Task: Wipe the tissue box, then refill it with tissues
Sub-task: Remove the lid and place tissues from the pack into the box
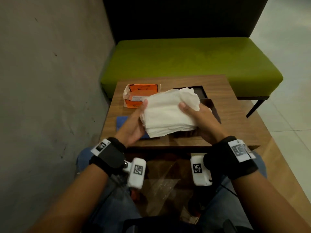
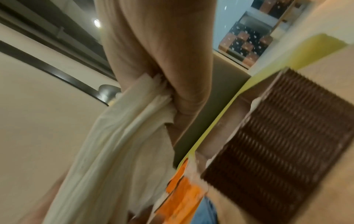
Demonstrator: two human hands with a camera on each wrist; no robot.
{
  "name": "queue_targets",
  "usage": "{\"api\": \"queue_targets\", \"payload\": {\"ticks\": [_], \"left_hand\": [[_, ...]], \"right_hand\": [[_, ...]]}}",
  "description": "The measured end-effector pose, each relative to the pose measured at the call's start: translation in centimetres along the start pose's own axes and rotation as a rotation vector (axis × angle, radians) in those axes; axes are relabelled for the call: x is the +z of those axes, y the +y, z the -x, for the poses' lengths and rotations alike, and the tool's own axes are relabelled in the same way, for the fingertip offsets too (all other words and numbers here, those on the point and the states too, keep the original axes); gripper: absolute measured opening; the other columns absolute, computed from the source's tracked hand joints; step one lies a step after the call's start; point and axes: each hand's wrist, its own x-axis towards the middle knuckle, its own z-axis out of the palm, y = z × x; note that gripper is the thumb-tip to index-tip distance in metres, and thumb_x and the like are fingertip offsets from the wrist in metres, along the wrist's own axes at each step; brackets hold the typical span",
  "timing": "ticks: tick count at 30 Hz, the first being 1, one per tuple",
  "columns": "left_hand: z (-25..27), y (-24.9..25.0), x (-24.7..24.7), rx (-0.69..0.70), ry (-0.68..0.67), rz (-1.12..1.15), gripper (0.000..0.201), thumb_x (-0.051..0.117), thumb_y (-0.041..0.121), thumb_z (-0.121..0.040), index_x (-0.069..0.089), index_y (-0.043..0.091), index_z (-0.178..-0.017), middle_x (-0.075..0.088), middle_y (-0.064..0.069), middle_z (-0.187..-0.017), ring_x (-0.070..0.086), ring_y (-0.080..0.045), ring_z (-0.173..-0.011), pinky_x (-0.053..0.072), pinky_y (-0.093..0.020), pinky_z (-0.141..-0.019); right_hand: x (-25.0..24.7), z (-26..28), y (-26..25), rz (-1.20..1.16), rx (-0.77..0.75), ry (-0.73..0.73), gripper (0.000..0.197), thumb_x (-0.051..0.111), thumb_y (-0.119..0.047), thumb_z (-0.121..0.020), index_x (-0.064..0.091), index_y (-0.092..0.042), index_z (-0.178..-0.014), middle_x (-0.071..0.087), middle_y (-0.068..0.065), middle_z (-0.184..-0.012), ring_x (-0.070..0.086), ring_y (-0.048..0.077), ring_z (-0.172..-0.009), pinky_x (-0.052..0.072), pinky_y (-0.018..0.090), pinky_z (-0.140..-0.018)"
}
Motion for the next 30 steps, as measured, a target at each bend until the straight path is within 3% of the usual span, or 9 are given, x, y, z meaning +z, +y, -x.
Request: {"api": "queue_targets", "payload": {"ticks": [4,8,10,13,16,19,22,26,30], "left_hand": [[0.6,-2.1,1.4,0.019,0.129,0.109,0.043,0.038,0.051,-0.093,0.06,0.021,-0.114,0.073,-0.003,-0.105,0.068,-0.018,-0.099,0.057,-0.035,-0.084],[0.5,-3.2,2.5,0.044,0.212,0.12,0.058,0.058,0.048,-0.081,0.05,0.018,-0.13,0.064,-0.011,-0.123,0.063,-0.027,-0.11,0.053,-0.045,-0.09],[0.1,-3.7,2.7,0.059,0.262,0.103,0.058,0.067,0.038,-0.079,0.047,0.021,-0.131,0.063,-0.011,-0.123,0.064,-0.028,-0.108,0.054,-0.047,-0.088],[-0.2,-3.7,2.1,0.043,0.3,0.072,0.05,0.062,0.016,-0.084,0.045,0.019,-0.131,0.062,-0.012,-0.123,0.063,-0.029,-0.107,0.056,-0.041,-0.08],[-0.6,-3.5,2.4,0.012,0.27,-0.054,0.052,0.053,0.002,-0.083,0.042,0.017,-0.132,0.058,-0.012,-0.125,0.06,-0.027,-0.106,0.054,-0.034,-0.076],[-2.0,-2.5,3.5,0.076,0.239,-0.174,0.053,0.05,-0.004,-0.086,0.036,0.012,-0.134,0.057,-0.006,-0.119,0.058,-0.022,-0.107,0.053,-0.031,-0.081],[-4.4,-1.5,4.4,0.172,0.215,-0.371,0.052,0.057,-0.001,-0.087,0.035,0.007,-0.134,0.054,-0.011,-0.125,0.056,-0.025,-0.113,0.052,-0.037,-0.091],[-7.7,-2.0,5.2,0.291,0.196,-0.698,0.039,0.061,0.006,-0.088,0.044,0.01,-0.123,0.057,-0.011,-0.119,0.058,-0.023,-0.106,0.051,-0.037,-0.09],[-9.0,-3.5,5.3,0.378,0.181,-0.947,0.034,0.058,0.008,-0.089,0.048,0.008,-0.122,0.057,-0.005,-0.108,0.056,-0.021,-0.098,0.046,-0.03,-0.085]], "right_hand": [[0.5,0.5,1.1,-0.068,0.067,0.083,0.047,0.064,-0.039,-0.088,0.051,-0.018,-0.129,0.065,0.001,-0.122,0.065,0.019,-0.109,0.051,0.042,-0.098],[1.3,1.1,1.9,0.013,0.103,0.092,0.063,0.064,-0.053,-0.083,0.042,-0.023,-0.134,0.058,-0.005,-0.128,0.059,0.014,-0.112,0.049,0.041,-0.1],[1.7,1.2,2.0,0.037,0.104,0.085,0.061,0.064,-0.048,-0.085,0.041,-0.024,-0.136,0.058,-0.004,-0.128,0.059,0.015,-0.114,0.049,0.04,-0.099],[1.2,1.0,1.6,0.003,0.131,0.108,0.046,0.057,-0.027,-0.09,0.043,-0.022,-0.134,0.057,0.002,-0.127,0.057,0.021,-0.113,0.05,0.043,-0.097],[0.5,0.7,1.3,0.09,0.14,0.116,0.044,0.051,-0.016,-0.089,0.045,-0.021,-0.132,0.057,0.002,-0.12,0.056,0.023,-0.11,0.05,0.042,-0.094],[-1.6,-0.2,0.6,0.174,0.093,0.247,0.031,0.055,-0.016,-0.089,0.054,-0.018,-0.12,0.062,-0.001,-0.105,0.06,0.02,-0.097,0.054,0.042,-0.087],[-4.5,-1.2,-0.6,0.332,0.019,0.301,0.018,0.061,-0.013,-0.09,0.061,-0.013,-0.108,0.066,0.002,-0.094,0.062,0.011,-0.077,0.053,0.025,-0.064],[-7.7,-2.6,-1.2,0.588,-0.039,0.326,0.027,0.06,-0.019,-0.093,0.062,-0.004,-0.115,0.066,0.01,-0.102,0.064,0.028,-0.092,0.053,0.041,-0.077],[-9.2,-3.2,-0.3,0.843,-0.005,0.283,0.028,0.055,-0.023,-0.096,0.06,-0.005,-0.117,0.064,0.009,-0.102,0.059,0.029,-0.095,0.047,0.041,-0.08]]}}
